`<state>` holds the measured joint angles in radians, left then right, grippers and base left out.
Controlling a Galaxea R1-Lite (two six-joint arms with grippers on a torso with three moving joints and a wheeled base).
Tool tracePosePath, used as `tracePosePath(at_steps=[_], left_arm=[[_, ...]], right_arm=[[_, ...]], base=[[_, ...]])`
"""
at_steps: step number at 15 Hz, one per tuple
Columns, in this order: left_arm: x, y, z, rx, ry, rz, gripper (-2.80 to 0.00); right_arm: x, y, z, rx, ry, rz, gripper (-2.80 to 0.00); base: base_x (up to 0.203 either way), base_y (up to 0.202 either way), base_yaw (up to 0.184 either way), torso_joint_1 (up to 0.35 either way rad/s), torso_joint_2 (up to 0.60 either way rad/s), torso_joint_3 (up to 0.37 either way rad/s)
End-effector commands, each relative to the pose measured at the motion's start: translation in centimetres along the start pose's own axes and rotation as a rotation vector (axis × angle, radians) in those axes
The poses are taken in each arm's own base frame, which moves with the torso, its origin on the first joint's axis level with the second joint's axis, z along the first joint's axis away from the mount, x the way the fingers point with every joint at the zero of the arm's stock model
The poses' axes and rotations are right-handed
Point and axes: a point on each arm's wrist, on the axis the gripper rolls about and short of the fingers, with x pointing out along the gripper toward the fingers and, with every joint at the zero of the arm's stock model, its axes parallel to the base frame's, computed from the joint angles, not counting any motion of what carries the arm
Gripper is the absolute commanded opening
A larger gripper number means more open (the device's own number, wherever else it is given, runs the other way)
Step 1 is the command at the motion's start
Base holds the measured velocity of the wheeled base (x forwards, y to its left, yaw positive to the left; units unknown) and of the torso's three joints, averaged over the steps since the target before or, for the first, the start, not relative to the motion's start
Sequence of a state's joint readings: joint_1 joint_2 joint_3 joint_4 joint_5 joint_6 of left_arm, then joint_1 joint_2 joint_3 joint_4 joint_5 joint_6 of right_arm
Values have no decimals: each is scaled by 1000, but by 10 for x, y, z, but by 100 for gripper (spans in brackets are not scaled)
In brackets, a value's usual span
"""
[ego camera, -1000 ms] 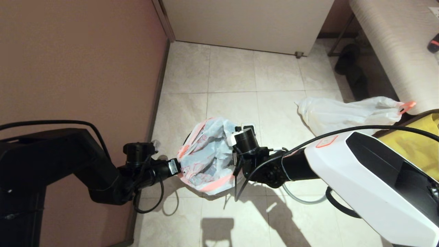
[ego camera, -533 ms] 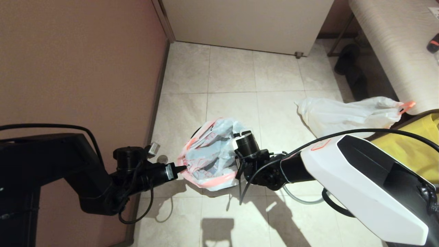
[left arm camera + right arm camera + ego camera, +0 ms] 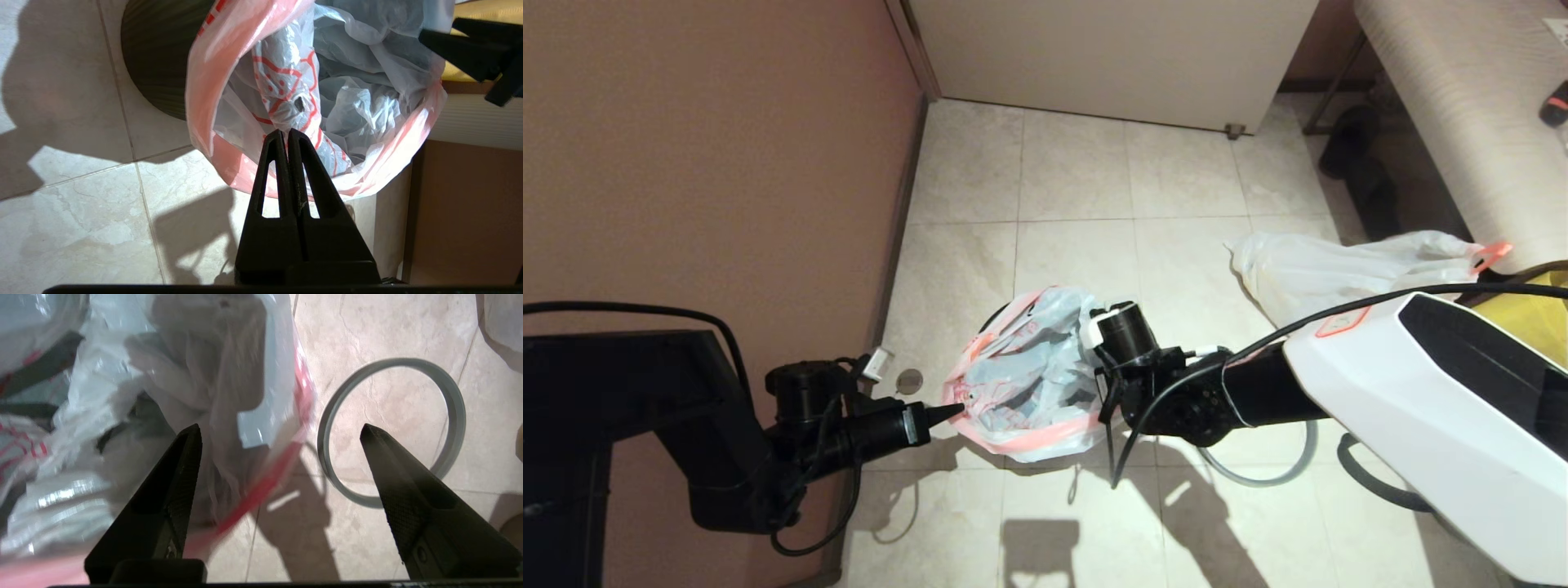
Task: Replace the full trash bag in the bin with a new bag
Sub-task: Put the new garbage bag on the trash can
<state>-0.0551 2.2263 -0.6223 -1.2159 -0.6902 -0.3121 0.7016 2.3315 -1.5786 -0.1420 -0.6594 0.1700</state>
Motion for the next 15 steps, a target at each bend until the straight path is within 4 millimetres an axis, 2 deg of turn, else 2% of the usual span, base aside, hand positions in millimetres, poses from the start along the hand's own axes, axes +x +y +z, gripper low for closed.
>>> tracePosePath(at_steps=[1,2,3,5,7,9,11,15], left_arm=[[0,0,0,1,-3,-4,-280],[0,0,0,4,-5,-5,-280],[0,0,0,4,-4,-5,-280],[0,0,0,5,-3,-4,-280],[0,0,-1,1,-1,-4,-280],[1,1,-1,3,-1,-3,-280],[2,0,-3,6,5,-4,-280],[5,0,-4,9,7,-5,-280]], right_arm=[[-34,-18,6,5,0,8,0],[-44,-19,2,-1,7,20,0],[-50,-15,-1,-9,10,46,-280],[-60,-2,-2,-18,7,128,-280],[-66,18,-6,-42,0,178,-280],[-57,33,-8,-49,-4,188,-280],[-38,50,-13,-64,-4,188,-280],[-13,75,-20,-100,11,186,-280]], base=[[0,0,0,0,0,0],[0,0,0,0,0,0],[0,0,0,0,0,0],[0,0,0,0,0,0],[0,0,0,0,0,0],[0,0,0,0,0,0],[0,0,0,0,0,0],[0,0,0,0,0,0]])
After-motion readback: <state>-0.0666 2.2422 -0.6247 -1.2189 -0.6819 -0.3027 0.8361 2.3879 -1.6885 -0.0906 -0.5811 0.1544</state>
